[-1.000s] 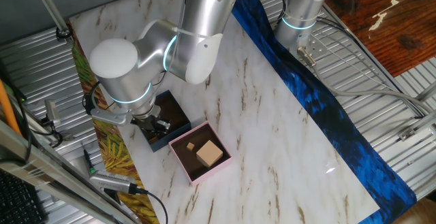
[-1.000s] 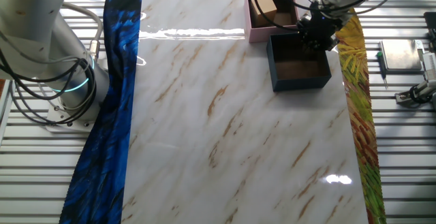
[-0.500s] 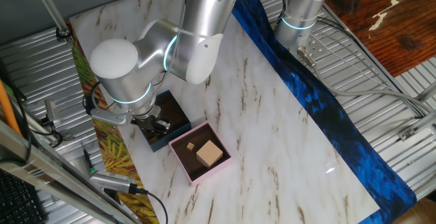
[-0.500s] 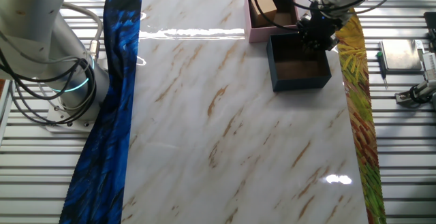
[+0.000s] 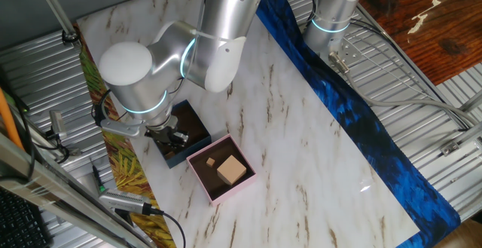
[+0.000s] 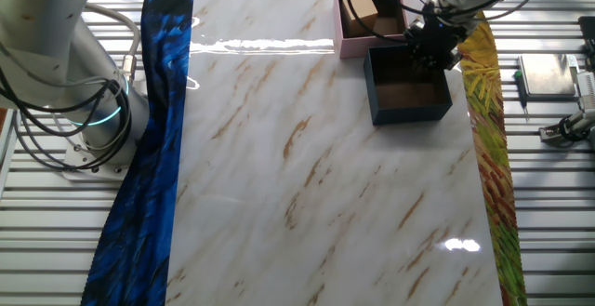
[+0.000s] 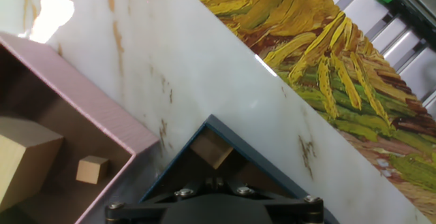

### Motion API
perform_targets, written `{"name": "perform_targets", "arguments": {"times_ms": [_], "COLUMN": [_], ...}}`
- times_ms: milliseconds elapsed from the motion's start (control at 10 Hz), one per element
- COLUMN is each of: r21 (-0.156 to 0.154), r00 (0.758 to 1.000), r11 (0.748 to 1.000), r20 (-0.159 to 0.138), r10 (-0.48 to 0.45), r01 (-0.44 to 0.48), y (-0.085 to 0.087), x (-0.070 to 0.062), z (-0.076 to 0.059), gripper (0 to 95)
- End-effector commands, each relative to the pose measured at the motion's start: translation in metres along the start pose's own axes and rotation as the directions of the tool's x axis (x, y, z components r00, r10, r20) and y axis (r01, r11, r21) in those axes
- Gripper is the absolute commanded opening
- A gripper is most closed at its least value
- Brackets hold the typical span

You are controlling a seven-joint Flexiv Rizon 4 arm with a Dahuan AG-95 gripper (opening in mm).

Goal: Move an object from one box to another

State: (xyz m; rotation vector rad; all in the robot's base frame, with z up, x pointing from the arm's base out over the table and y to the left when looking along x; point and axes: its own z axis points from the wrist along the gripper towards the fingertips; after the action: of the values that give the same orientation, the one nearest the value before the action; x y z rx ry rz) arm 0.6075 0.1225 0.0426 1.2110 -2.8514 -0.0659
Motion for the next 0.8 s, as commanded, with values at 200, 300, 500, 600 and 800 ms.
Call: {"name": "perform_targets", "arguments": {"times_ms": [200,300,500,600,800], "r21": [-0.008,-0.008,-0.001,0.005,0.025], "r00": [1.0,1.0,1.0,1.0,1.0], "r11": [1.0,1.0,1.0,1.0,1.0], "r20": [-0.001,-0.002,-0.006,-0.008,-0.011], "r10": [0.01,0.01,0.003,-0.001,0.014], "r01": [-0.01,-0.01,-0.003,0.001,-0.013], "y": [-0.0002,-0.0001,-0.0001,-0.0002,-0.0002], "x": [-0.0037,-0.0061,-0.006,-0.0054,-0.0054], "z": [-0.0006,-0.0014,-0.0013,-0.0011,-0.0011], "gripper": [0.0,0.0,0.0,0.0,0.0]}}
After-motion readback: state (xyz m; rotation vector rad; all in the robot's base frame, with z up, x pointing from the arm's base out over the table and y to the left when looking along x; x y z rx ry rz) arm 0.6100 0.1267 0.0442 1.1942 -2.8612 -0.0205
